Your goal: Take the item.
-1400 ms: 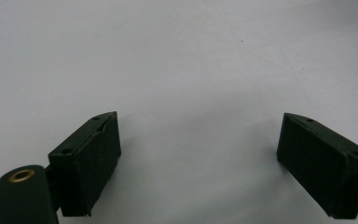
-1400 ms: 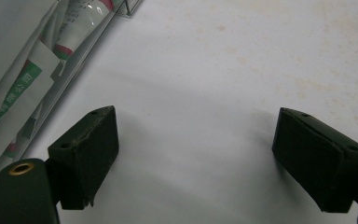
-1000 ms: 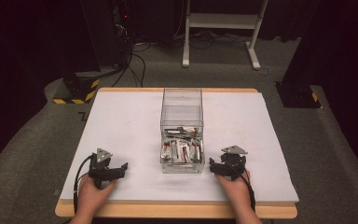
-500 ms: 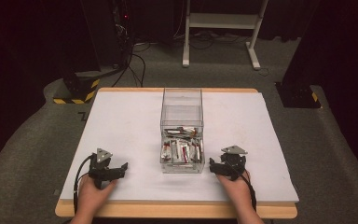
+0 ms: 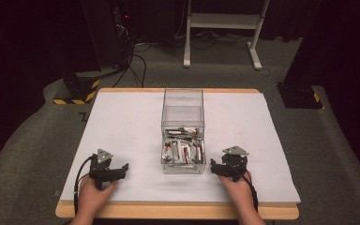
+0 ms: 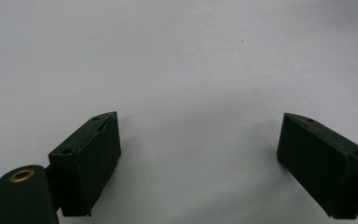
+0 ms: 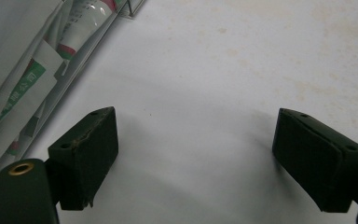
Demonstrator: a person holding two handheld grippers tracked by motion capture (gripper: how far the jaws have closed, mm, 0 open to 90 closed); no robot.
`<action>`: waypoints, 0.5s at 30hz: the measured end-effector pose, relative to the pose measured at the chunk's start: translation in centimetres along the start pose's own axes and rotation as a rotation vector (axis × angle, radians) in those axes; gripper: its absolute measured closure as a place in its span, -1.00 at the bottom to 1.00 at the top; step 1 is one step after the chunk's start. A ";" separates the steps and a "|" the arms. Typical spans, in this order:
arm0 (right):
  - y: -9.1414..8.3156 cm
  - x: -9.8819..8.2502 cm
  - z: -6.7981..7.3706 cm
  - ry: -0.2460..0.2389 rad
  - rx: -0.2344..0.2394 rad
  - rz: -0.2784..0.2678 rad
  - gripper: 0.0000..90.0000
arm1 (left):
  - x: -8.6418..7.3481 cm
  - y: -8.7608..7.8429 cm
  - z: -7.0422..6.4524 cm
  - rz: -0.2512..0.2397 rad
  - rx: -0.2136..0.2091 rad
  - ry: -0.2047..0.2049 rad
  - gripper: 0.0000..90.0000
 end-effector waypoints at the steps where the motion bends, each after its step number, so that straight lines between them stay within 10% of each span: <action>1: 0.0 0.0 0.0 0.000 0.000 0.000 -0.68 | 0.0 0.0 0.0 0.000 0.000 0.000 -0.70; 15: -0.8 0.7 -0.3 0.027 0.019 -0.042 -0.70 | 0.0 0.0 0.0 -0.001 0.000 -0.001 -0.70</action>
Point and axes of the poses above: each handheld gripper's, and its own axes: y roughly forward along the jaws, x roughly out of its top, z roughly to its left, the point moved 9 cm from there along y, roughly forward along the jaws, and after that the axes turned 14 degrees about -x, right-handed, at the moved point
